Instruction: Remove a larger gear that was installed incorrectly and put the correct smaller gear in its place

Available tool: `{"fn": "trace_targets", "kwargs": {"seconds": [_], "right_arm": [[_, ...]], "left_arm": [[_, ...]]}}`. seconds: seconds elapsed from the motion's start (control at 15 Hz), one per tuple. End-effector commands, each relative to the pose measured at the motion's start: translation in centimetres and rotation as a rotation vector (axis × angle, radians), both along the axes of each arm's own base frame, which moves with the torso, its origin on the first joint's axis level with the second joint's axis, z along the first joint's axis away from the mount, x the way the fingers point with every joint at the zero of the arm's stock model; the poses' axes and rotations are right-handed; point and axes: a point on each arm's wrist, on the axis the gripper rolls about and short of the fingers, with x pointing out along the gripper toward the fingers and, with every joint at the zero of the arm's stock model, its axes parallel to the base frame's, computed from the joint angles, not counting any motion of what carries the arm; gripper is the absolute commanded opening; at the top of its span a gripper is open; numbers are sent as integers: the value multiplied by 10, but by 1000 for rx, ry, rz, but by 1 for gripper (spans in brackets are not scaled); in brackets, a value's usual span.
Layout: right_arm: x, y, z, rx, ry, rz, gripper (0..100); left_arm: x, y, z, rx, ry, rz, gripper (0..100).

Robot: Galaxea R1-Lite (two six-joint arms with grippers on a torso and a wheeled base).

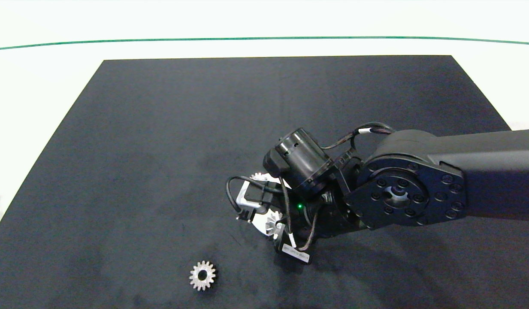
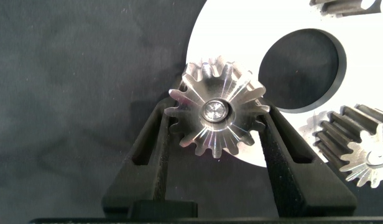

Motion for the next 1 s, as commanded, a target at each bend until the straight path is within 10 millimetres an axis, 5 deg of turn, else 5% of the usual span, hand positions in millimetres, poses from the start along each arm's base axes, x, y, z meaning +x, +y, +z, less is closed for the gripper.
{"fn": "trace_targets", "kwargs": {"seconds": [0.07, 1.0], "right_arm": [[-1, -1, 1, -8, -7, 13, 31], [-27, -24, 32, 57, -53, 34, 3]], "left_arm": [[-1, 0, -1, 0, 7, 1, 100], [0, 0, 0, 0, 4, 3, 100]]}}
